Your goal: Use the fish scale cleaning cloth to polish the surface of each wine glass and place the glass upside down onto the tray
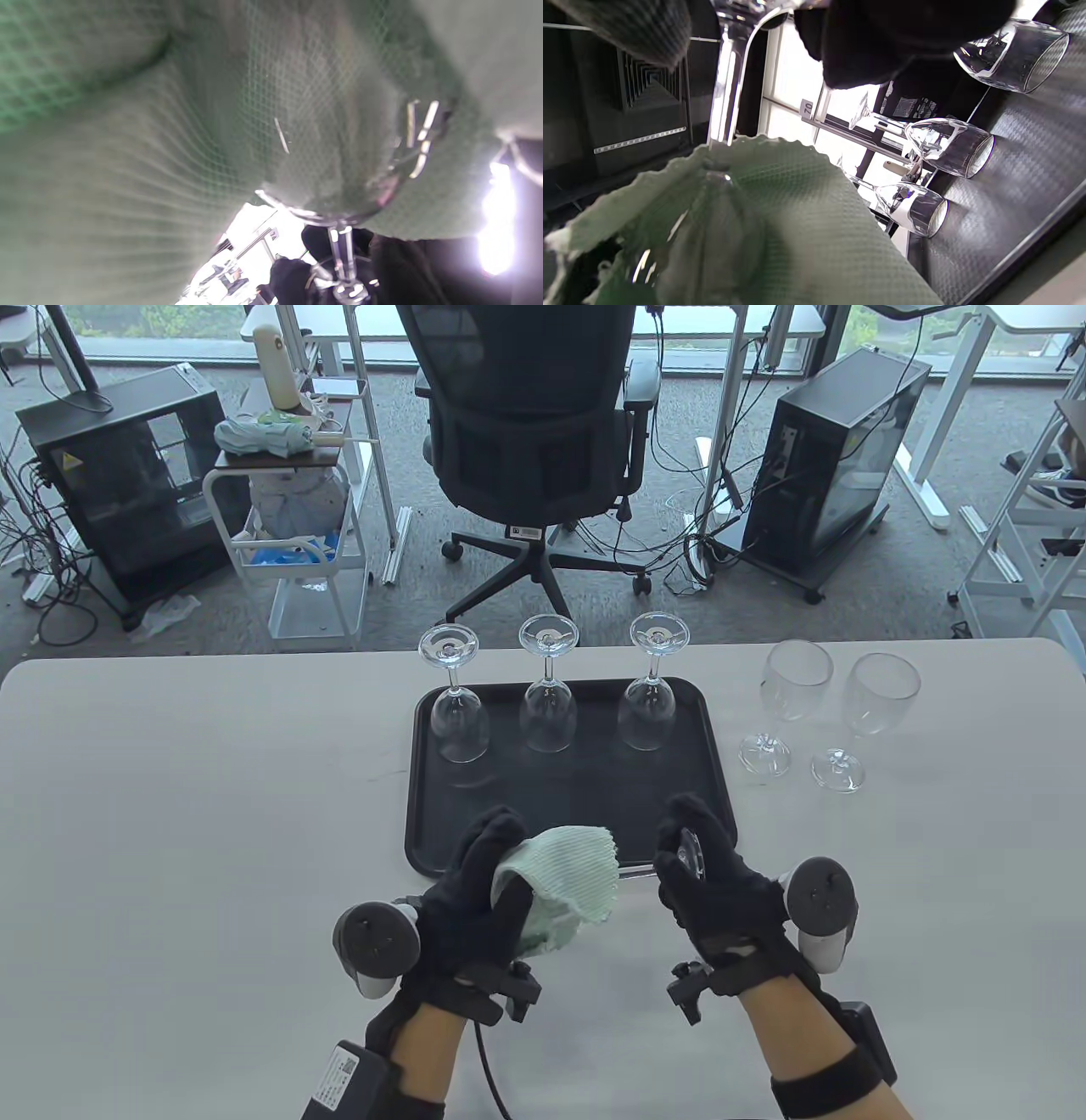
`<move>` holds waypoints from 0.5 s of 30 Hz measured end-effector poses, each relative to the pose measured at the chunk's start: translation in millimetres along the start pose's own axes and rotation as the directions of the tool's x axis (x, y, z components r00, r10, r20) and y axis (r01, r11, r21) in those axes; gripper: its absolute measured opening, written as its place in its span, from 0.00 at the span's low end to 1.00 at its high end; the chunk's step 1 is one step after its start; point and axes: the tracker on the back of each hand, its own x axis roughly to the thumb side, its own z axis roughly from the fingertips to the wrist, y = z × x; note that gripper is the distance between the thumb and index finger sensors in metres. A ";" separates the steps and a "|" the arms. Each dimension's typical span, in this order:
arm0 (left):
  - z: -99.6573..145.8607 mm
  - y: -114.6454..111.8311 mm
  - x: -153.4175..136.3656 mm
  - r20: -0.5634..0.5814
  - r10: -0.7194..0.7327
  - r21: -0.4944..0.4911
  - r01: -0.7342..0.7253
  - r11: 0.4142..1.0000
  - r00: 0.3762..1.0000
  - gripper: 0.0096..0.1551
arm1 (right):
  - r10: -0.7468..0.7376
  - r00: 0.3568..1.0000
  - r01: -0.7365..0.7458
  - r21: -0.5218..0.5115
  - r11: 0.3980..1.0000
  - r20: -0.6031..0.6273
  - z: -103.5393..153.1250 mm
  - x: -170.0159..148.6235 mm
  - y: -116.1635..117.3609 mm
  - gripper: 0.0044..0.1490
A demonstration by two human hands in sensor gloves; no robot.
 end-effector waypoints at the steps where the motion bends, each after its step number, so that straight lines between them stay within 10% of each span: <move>1: -0.2 -0.1 -1.7 -0.016 0.042 0.010 -0.042 0.999 0.999 0.40 | 0.051 0.998 -0.050 -0.028 0.998 0.039 0.7 1.4 1.6 0.53; 7: -0.9 2.0 -4.9 -0.075 0.186 0.007 -0.186 0.982 0.980 0.37 | 0.430 0.812 -0.369 -0.223 0.902 0.394 9.0 16.5 2.7 0.59; 15: 1.2 -1.9 4.9 0.048 0.039 0.039 -0.041 0.998 0.998 0.38 | 0.188 0.971 -0.175 -0.100 0.980 0.145 4.0 7.4 0.4 0.49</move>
